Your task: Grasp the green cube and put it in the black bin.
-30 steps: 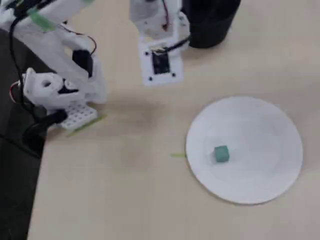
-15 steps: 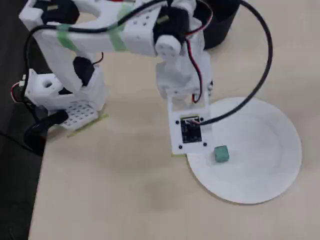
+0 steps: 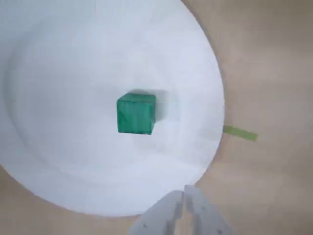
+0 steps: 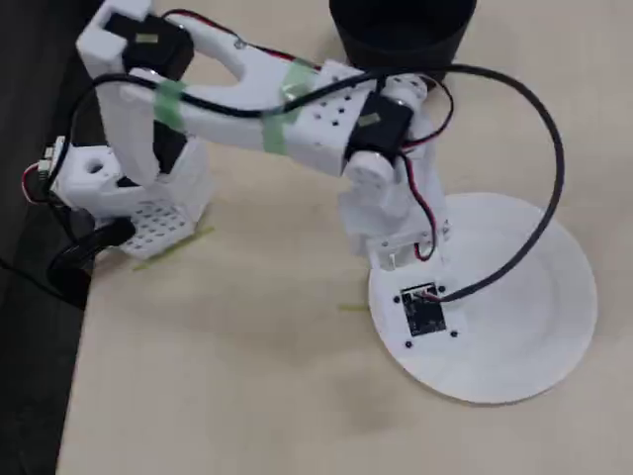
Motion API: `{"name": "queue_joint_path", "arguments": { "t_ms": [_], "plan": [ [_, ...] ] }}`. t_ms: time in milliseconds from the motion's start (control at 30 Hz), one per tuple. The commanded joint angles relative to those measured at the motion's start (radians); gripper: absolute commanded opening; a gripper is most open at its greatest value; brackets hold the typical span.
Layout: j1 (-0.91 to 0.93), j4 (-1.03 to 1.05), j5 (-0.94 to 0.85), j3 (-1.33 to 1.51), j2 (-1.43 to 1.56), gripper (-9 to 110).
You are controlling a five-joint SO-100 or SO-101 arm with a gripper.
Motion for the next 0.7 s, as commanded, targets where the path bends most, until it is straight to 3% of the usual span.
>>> {"name": "queue_joint_path", "arguments": {
  "t_ms": [0, 167, 367, 667],
  "plan": [
    [0.009, -0.02, -0.026, -0.043, -0.026, 0],
    [0.046, -0.074, -0.005, -0.037, -0.078, 0],
    [0.086, -0.103, 0.005, -0.032, -0.057, 18],
    [0.092, -0.127, 0.021, -0.032, -0.051, 29]
  ]
}}
